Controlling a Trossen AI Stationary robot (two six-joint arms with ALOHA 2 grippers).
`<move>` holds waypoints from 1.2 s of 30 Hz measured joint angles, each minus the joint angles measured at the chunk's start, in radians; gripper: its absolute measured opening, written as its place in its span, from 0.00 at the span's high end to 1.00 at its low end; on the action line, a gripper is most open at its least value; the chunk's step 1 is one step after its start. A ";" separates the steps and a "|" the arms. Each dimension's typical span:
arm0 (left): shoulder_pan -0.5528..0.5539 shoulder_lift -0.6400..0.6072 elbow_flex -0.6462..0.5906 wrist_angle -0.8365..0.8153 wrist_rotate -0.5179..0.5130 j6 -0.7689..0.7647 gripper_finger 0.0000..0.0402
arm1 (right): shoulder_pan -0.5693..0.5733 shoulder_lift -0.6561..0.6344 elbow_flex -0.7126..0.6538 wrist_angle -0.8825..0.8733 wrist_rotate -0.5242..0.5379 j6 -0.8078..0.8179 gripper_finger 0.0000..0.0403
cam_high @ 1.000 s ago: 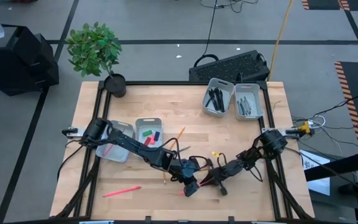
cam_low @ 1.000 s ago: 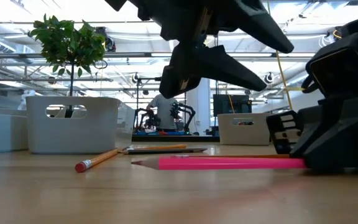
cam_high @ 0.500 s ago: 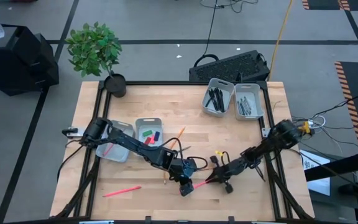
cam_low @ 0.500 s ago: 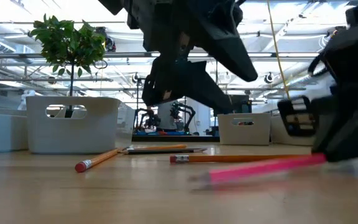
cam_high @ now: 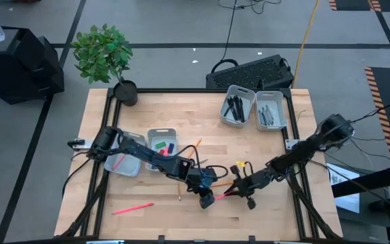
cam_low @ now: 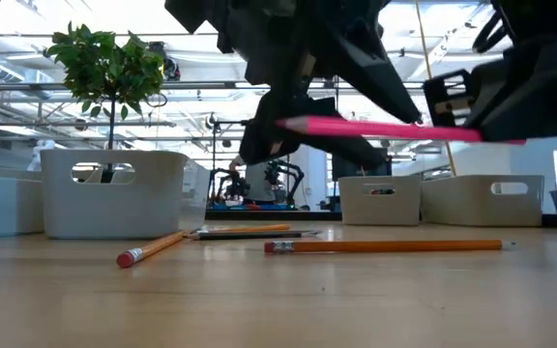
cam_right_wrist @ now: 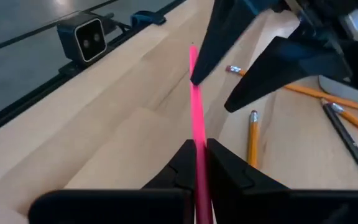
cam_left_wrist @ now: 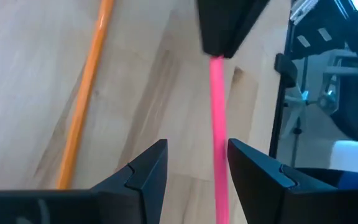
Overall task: Sort crayons/erasers/pens/pencils in bins
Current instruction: Put the pink pencil into the bottom left gray bin
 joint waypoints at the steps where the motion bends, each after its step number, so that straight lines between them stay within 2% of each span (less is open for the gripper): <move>1: 0.004 0.000 0.000 -0.002 0.008 -0.015 0.58 | 0.000 -0.013 0.000 -0.010 0.000 -0.005 0.96; 13: 0.027 0.000 0.000 0.048 0.111 -0.146 0.60 | -0.009 -0.066 0.001 -0.056 0.025 -0.006 0.96; 16: 0.029 0.000 0.000 0.047 0.114 -0.153 0.70 | -0.009 -0.067 0.001 -0.057 0.024 -0.003 0.96; 20: 0.031 0.000 0.000 0.047 0.115 -0.143 0.93 | -0.009 -0.067 0.001 -0.057 0.022 -0.005 0.96; 25: 0.032 0.000 0.000 0.048 0.114 -0.151 0.95 | -0.009 -0.067 0.001 -0.055 0.021 -0.012 0.95; 28: 0.032 0.000 0.000 0.048 0.105 -0.151 0.96 | -0.009 -0.067 0.001 -0.051 0.037 -0.032 0.89; 32: 0.033 -0.003 0.000 0.041 0.097 -0.142 0.97 | -0.008 -0.071 0.028 -0.075 0.048 -0.024 0.75; 36: 0.035 -0.020 0.000 -0.003 0.095 -0.117 0.97 | -0.007 -0.108 0.110 -0.226 0.048 -0.016 0.60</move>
